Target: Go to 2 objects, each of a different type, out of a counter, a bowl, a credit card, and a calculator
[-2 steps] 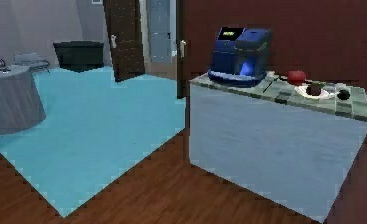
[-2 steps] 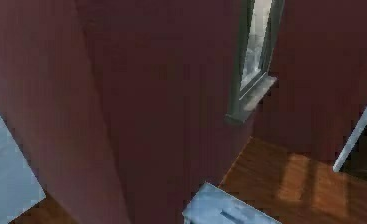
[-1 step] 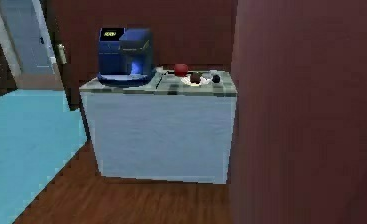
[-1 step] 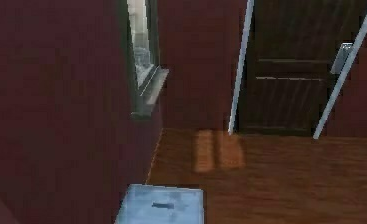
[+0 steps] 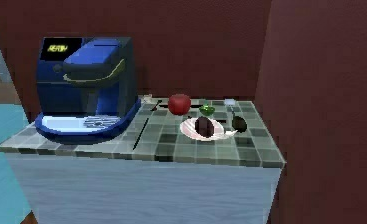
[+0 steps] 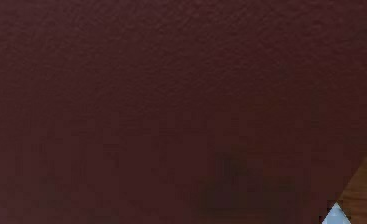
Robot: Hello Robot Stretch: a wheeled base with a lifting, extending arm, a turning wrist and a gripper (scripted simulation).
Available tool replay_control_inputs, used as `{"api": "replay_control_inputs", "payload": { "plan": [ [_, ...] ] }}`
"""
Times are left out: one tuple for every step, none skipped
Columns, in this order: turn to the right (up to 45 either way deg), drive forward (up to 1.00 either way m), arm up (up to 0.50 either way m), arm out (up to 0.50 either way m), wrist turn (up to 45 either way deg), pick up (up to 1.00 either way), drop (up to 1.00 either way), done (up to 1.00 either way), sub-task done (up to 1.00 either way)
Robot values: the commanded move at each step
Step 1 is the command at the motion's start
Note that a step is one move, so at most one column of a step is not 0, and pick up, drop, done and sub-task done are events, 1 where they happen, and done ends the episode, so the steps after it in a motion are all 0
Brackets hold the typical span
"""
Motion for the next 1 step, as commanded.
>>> {"api": "replay_control_inputs", "payload": {
  "plan": [
    [0.0,0.0,0.0,0.0,0.0,0.0,0.0,1.0,0.0]
  ]
}}
